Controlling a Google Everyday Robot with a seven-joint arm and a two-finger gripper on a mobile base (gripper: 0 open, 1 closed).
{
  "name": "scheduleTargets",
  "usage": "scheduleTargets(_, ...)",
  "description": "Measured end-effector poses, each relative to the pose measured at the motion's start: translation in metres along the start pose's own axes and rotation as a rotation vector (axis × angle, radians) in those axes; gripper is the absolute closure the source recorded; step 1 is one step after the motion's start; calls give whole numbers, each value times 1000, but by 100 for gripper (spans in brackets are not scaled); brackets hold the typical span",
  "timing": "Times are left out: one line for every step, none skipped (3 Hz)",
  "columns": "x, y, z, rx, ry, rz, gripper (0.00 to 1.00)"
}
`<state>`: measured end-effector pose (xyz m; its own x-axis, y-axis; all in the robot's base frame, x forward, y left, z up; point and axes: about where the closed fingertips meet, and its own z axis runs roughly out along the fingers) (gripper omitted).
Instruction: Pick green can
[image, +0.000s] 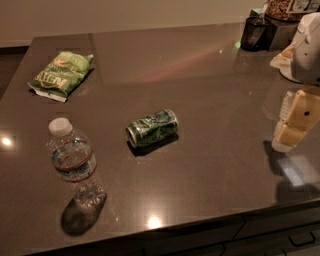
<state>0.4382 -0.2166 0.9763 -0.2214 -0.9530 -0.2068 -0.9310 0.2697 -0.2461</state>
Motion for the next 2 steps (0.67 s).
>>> scheduleTargets(-7,-3,2,-7,-17,-18,0)
scheduleTargets(-21,-11,9,-33,-54,-58,0)
